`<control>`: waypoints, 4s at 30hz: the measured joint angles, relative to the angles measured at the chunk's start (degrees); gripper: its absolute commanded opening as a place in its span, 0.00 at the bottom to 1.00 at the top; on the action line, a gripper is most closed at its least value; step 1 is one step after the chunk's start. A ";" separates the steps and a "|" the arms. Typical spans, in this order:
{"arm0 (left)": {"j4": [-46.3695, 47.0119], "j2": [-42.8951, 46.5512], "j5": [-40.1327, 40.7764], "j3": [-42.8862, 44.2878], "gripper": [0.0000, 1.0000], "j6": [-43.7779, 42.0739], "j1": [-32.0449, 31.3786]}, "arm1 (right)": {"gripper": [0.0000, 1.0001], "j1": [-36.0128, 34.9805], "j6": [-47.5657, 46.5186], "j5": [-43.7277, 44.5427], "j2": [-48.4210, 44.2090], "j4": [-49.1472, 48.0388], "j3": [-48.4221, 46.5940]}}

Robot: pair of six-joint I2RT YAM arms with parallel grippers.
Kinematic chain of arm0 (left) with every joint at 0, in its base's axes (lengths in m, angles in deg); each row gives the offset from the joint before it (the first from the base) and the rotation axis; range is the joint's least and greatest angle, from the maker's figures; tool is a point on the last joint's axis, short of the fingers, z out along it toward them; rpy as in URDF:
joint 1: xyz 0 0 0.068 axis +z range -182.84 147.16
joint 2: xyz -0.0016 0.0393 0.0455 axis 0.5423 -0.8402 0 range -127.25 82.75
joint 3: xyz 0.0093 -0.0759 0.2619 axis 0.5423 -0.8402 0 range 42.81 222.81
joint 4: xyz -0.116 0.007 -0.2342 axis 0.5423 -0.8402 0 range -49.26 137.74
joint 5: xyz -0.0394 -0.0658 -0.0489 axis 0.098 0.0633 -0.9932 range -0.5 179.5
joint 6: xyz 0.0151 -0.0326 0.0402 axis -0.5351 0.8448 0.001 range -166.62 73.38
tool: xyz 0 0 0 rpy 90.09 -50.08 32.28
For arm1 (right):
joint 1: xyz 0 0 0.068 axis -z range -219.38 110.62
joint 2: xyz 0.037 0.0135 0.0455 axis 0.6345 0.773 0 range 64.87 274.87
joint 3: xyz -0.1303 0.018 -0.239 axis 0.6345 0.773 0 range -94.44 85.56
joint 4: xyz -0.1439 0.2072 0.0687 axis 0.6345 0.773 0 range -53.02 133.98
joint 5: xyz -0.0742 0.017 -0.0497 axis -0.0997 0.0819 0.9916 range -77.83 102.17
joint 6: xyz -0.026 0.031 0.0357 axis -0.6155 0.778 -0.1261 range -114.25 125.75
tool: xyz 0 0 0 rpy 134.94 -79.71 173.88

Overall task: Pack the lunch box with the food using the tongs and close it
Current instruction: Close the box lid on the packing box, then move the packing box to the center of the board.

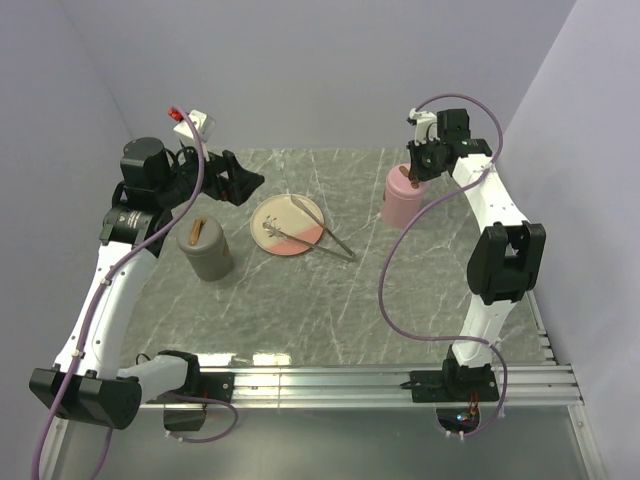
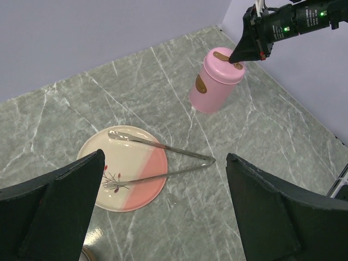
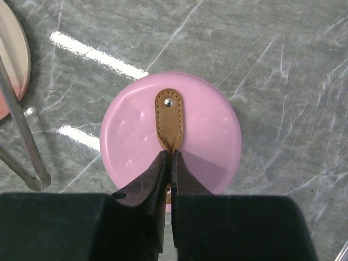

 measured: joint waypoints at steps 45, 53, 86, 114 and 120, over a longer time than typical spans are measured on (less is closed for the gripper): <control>3.85 -5.38 -2.03 -3.74 0.99 9.18 4.02 | 0.38 14.01 51.82 -42.07 27.96 -39.74 -3.82; 4.76 -4.57 -2.69 -6.88 0.98 10.80 7.89 | 0.37 11.56 53.29 -44.57 26.73 -42.29 8.33; 5.81 -10.93 -15.13 -8.41 0.92 17.18 29.05 | 0.37 -0.39 37.62 -56.96 29.00 -24.02 1.25; -0.72 -16.70 -18.27 -8.37 0.83 7.37 33.75 | 0.32 -1.42 -11.39 -63.04 18.53 20.96 21.33; -5.16 -21.49 -19.23 -6.60 0.81 2.91 35.41 | 0.35 -1.09 -24.74 -66.71 20.61 32.50 15.41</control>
